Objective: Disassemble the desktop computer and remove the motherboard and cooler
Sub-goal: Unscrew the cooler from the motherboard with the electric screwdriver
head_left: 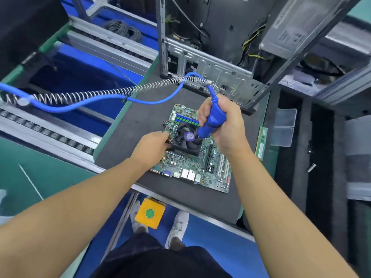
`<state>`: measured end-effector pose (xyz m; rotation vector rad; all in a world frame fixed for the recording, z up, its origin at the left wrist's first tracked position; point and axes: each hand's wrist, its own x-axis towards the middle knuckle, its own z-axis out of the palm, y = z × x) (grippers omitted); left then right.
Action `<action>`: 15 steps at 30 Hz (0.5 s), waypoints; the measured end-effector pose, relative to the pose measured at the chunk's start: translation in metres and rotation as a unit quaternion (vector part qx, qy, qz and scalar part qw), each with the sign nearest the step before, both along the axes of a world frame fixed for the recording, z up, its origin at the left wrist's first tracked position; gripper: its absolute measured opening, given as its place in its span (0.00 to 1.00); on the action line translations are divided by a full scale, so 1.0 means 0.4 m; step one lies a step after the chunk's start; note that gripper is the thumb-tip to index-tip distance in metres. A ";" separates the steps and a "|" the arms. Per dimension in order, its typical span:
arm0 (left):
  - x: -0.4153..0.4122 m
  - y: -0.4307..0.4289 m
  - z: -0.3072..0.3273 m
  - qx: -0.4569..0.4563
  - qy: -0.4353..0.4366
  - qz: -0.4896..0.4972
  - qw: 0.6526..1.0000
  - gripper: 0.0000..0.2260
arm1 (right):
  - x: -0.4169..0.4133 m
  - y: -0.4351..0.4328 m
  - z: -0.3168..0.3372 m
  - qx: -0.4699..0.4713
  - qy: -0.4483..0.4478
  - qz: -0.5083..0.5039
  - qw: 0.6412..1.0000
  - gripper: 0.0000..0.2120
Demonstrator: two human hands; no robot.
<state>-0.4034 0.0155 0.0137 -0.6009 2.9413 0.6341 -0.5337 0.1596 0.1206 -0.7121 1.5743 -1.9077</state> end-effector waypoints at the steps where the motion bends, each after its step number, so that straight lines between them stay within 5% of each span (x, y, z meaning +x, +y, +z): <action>1: 0.000 -0.001 0.003 0.008 0.004 -0.004 1.000 0.10 | 0.004 -0.001 0.002 -0.005 -0.008 0.001 1.000 0.15; 9: 0.000 -0.025 0.020 0.017 -0.029 -0.082 0.996 0.09 | 0.042 -0.053 0.027 -0.027 -0.038 0.027 0.999 0.15; 15: 0.008 -0.023 0.006 0.038 0.044 -0.107 0.993 0.08 | 0.061 -0.077 0.006 -0.014 -0.037 0.033 0.999 0.16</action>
